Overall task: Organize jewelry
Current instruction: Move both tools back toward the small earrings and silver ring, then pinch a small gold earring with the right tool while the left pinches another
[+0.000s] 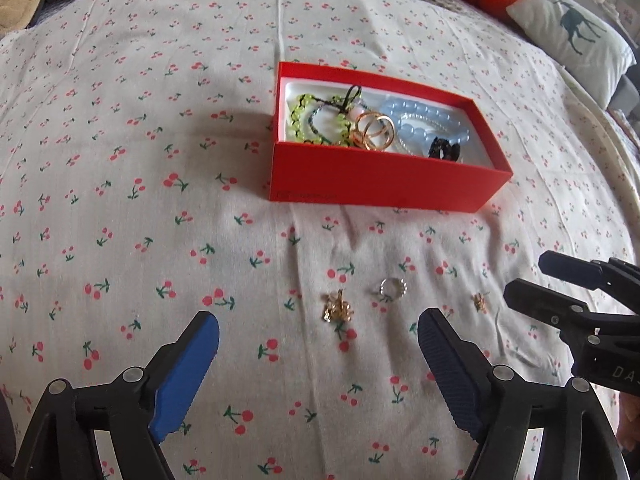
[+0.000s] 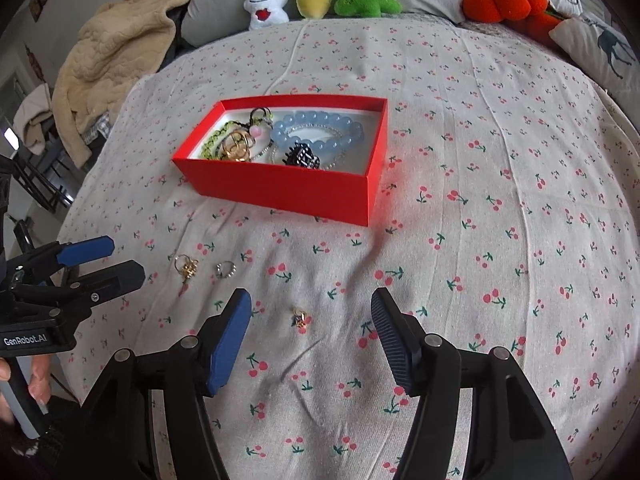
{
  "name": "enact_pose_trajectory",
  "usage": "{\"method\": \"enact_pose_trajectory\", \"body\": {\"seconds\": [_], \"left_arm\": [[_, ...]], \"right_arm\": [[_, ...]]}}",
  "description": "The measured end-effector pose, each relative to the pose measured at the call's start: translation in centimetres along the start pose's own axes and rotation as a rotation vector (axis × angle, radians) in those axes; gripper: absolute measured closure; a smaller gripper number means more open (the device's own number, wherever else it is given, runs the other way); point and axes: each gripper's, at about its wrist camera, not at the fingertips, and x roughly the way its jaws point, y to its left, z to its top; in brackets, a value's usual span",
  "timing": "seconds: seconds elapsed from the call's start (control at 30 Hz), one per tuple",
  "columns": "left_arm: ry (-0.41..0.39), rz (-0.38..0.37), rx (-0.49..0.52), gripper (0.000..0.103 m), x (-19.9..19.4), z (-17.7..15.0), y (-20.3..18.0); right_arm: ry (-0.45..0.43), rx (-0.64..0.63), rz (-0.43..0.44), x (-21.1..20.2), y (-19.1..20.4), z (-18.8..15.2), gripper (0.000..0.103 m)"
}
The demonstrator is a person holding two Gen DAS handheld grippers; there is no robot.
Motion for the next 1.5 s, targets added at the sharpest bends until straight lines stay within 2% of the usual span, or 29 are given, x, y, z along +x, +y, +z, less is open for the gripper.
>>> {"method": "enact_pose_trajectory", "body": {"seconds": [0.23,0.33,0.37,0.43,0.47,0.73,0.87,0.9,1.0,1.03,1.17,1.23,1.3,1.33,1.5], "left_arm": [[0.077,0.038,0.047,0.017,2.0,-2.2,0.4],[0.125,0.078,0.095,0.017,3.5,-3.4,0.2],[0.114,0.094,0.122,0.016,3.7,-3.7,0.1],[0.091,0.131,0.161,0.003,3.8,-4.2,-0.2],[0.093,0.155,0.163,0.0,4.0,-4.4,-0.1],[0.062,0.146,0.162,0.0,4.1,-4.8,0.0],[0.067,0.122,0.183,0.0,4.1,-4.3,0.0],[0.068,0.113,0.18,0.0,4.0,-4.1,0.1],[0.066,0.09,0.16,0.001,3.8,-3.8,0.4],[0.063,0.085,0.155,0.003,3.7,-3.7,0.5],[0.038,0.047,0.144,0.015,3.0,-2.9,1.0],[0.025,0.02,0.133,0.025,2.6,-2.7,1.0],[0.009,-0.005,0.126,0.033,2.3,-2.5,0.8],[0.001,-0.016,0.127,0.043,2.1,-2.4,0.6],[-0.029,-0.052,0.168,0.07,1.9,-2.0,-0.7]], "right_arm": [[0.086,-0.039,-0.044,1.4,-0.4,-1.9,0.036],[0.096,-0.086,-0.067,1.8,-0.2,-2.8,0.036],[0.091,-0.109,-0.076,1.9,0.0,-3.0,0.035],[0.082,-0.149,-0.093,1.9,0.3,-3.5,0.03],[0.078,-0.163,-0.102,2.0,0.5,-3.6,0.029],[0.027,-0.192,-0.127,2.7,0.9,-3.7,0.022],[0.006,-0.196,-0.135,3.1,1.3,-3.2,0.022],[0.004,-0.199,-0.134,3.2,1.4,-3.0,0.023],[-0.007,-0.228,-0.103,3.3,2.1,-2.7,0.045],[-0.004,-0.238,-0.089,3.4,2.3,-2.6,0.054],[0.0,-0.259,-0.062,3.7,3.3,-2.3,0.072],[0.001,-0.255,-0.055,3.9,3.4,-2.1,0.085],[0.004,-0.251,-0.053,3.9,3.5,-1.9,0.092],[0.005,-0.251,-0.052,3.9,3.6,-1.9,0.093],[0.003,-0.243,-0.052,3.6,3.5,-2.0,0.093]]}}
